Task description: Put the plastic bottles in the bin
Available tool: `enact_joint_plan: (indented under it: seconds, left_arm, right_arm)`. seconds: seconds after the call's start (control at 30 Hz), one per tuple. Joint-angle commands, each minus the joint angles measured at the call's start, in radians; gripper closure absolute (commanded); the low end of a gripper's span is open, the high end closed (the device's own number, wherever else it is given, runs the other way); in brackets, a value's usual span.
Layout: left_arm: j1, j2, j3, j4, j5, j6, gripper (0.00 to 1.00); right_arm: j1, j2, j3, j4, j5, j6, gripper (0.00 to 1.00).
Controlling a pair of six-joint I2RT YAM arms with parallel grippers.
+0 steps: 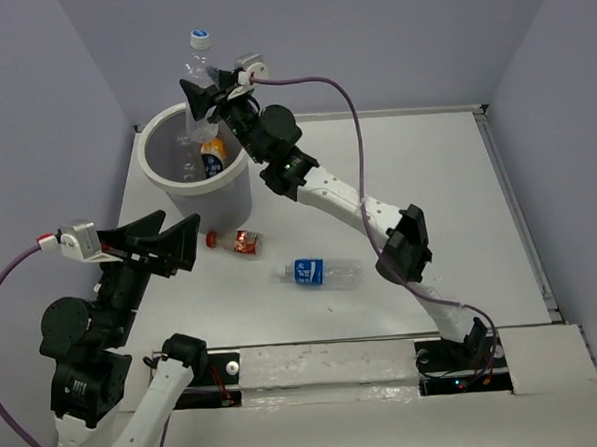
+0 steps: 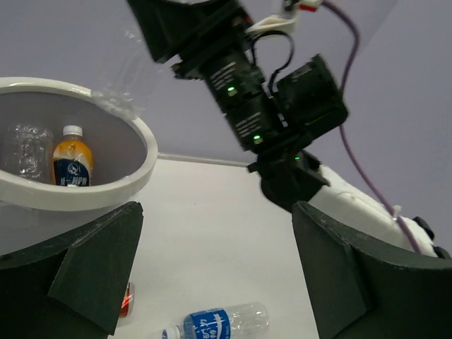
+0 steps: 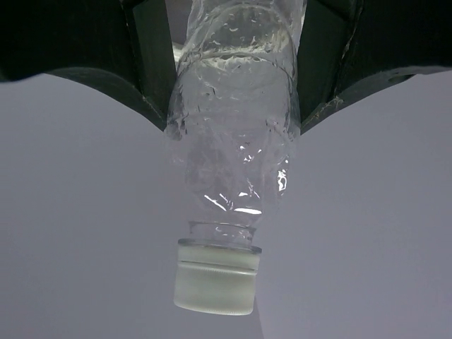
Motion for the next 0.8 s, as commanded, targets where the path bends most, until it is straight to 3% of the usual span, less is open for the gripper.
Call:
enact_joint_plan:
  seconds: [0.0,0.1,0.17,0.3,0.37,0.6,0.67,0.73,0.77]
  left_arm:
    - [-0.015,-0.039,-0.005,0.02,0.026,0.07,0.04]
    - [-0.02,-0.033,-0.022,0.031,0.06,0.085,0.04]
    - [-0.023,-0.027,-0.027,0.034,0.065,0.09,0.04]
    - [-0.023,-0.024,-0.018,0.043,0.094,0.1,0.05]
    - [-0.023,-0.017,-0.018,0.055,0.114,0.102,0.05]
    - [-0.023,0.012,-0.028,0.072,0.175,0.06,0.05]
    - [-0.023,0.025,-0.045,0.101,0.242,0.05,0.05]
    - [-0.023,0.062,-0.065,0.113,0.296,0.04,0.05]
    - [-0.021,0.062,-0.073,0.114,0.311,0.044,0.05]
  right_arm:
    - [0.009,0.169,0.151,0.142,-0.033,-0.075,0.58]
    - [0.009,0.196,0.163,0.143,-0.068,-0.034,0.51]
    - [0.009,0.168,0.124,0.149,-0.078,0.006,0.38]
    - [0.009,0.048,-0.073,0.22,-0.088,0.064,0.19]
    - [0.009,-0.025,-0.171,0.237,-0.088,0.09,0.16]
    - [0.009,-0.273,-0.47,0.278,-0.095,0.1,0.15]
    - [0.009,-0.39,-0.607,0.257,-0.073,0.09,0.19]
    - [0.009,-0.541,-0.8,0.184,-0.044,0.104,0.35]
    - [0.009,-0.601,-0.802,0.154,-0.035,0.119,0.35]
